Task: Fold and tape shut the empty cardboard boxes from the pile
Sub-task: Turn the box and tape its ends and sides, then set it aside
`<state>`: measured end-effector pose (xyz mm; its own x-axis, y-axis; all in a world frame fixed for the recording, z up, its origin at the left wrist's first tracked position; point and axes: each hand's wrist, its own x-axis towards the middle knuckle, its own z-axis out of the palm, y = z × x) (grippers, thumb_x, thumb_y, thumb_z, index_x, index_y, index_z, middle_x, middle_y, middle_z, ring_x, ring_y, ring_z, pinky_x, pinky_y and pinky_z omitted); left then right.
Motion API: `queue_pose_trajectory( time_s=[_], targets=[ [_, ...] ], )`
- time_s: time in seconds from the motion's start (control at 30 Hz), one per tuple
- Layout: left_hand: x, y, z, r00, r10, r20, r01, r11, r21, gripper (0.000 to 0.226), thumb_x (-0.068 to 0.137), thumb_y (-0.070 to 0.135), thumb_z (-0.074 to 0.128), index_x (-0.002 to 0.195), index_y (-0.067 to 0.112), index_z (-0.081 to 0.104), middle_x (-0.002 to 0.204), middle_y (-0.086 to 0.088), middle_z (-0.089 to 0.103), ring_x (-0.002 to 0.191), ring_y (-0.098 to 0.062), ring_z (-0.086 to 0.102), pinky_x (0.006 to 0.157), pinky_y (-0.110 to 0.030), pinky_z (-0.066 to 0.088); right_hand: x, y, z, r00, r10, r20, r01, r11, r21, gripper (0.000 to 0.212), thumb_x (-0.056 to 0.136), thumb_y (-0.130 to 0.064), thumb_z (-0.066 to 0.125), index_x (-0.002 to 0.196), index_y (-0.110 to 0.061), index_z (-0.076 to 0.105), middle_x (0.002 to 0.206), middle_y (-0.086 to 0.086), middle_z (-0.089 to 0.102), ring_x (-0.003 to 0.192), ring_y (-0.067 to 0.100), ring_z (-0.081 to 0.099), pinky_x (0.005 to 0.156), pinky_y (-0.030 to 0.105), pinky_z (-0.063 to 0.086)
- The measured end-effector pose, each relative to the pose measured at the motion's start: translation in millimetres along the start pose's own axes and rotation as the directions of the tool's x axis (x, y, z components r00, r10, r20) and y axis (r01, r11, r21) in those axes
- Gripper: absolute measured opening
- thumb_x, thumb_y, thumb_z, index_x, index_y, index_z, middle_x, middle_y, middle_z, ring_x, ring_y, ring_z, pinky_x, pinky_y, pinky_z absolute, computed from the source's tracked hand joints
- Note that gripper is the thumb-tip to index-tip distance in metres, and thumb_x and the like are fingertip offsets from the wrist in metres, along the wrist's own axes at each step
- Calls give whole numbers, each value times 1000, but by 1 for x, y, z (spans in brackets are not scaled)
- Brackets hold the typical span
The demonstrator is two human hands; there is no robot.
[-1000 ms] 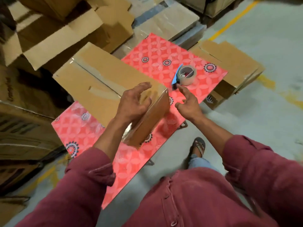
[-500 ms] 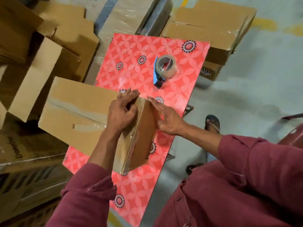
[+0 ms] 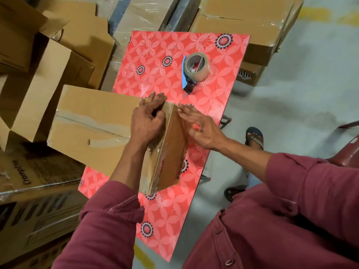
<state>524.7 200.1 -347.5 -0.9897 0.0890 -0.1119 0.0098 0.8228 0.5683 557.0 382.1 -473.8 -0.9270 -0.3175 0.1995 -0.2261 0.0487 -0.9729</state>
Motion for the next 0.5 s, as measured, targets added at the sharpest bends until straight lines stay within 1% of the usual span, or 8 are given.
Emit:
queue_pose_trajectory(
  time_s=[0.07, 0.1, 0.13, 0.2, 0.3, 0.37, 0.4, 0.5],
  targets=[
    [0, 2, 0, 1000, -10, 9, 10, 1000, -2, 64, 76, 16, 47, 136, 14, 69, 145, -2, 62, 142, 5, 37, 130, -36, 13, 11, -7, -11, 983, 183, 6, -181, 968, 176, 40, 95, -36, 61, 118, -7, 76, 140, 6, 63, 147, 23, 43, 126, 47, 26],
    [-1, 3, 0, 1000, -12, 12, 12, 1000, -1, 64, 76, 17, 48, 136, 14, 69, 146, -2, 61, 143, 4, 37, 130, -34, 12, 18, -14, -17, 952, 306, 16, -299, 918, 260, 41, 96, -45, 63, 104, -9, 81, 129, 4, 71, 143, 26, 49, 120, 52, 34],
    [-1, 4, 0, 1000, -15, 13, 15, 1000, 0, 64, 76, 17, 48, 136, 13, 69, 146, -2, 61, 144, 2, 37, 130, -32, 11, 23, -20, -23, 908, 417, 35, -406, 857, 316, 50, 97, -56, 60, 99, -11, 82, 124, 4, 74, 137, 28, 54, 109, 52, 43],
    [-1, 6, 0, 1000, -22, 9, 22, 1000, 1, 63, 77, 17, 49, 136, 13, 69, 146, -1, 61, 147, -2, 38, 130, -29, 10, 33, -32, -32, 852, 519, 67, -511, 799, 315, 71, 96, -72, 47, 98, -11, 83, 122, -3, 75, 126, 20, 60, 93, 38, 44],
    [0, 6, 1, 1000, -30, 2, 30, 1000, 5, 63, 77, 20, 50, 136, 14, 69, 146, 0, 61, 147, -3, 38, 128, -21, 8, 46, -40, -31, 852, 523, -3, -510, 831, 221, 94, 75, -89, 58, 86, 2, 79, 93, 2, 80, 98, 27, 72, 91, 46, 52],
    [-1, 6, 2, 1000, -32, 1, 32, 1000, -1, 62, 77, 21, 51, 136, 14, 69, 146, 0, 62, 148, -3, 38, 125, -15, 6, 50, -38, -28, 877, 477, -53, -463, 870, 171, 94, 72, -83, 69, 80, 10, 71, 73, 5, 75, 70, 24, 67, 71, 39, 51],
    [-1, 6, 2, 999, -32, 0, 32, 999, -4, 63, 77, 21, 51, 136, 14, 69, 146, 0, 62, 148, -3, 38, 124, -15, 6, 51, -36, -27, 890, 452, -58, -440, 886, 146, 86, 75, -76, 73, 76, 10, 70, 69, 4, 74, 64, 18, 61, 65, 36, 47],
    [-2, 5, 3, 999, -31, -9, 31, 999, -13, 63, 76, 21, 51, 136, 14, 69, 146, 0, 61, 149, -5, 38, 126, -18, 7, 52, -28, -28, 909, 415, -49, -403, 901, 160, 46, 84, -47, 83, 67, -5, 77, 80, -6, 79, 63, 3, 65, 55, 28, 49]
  ],
)
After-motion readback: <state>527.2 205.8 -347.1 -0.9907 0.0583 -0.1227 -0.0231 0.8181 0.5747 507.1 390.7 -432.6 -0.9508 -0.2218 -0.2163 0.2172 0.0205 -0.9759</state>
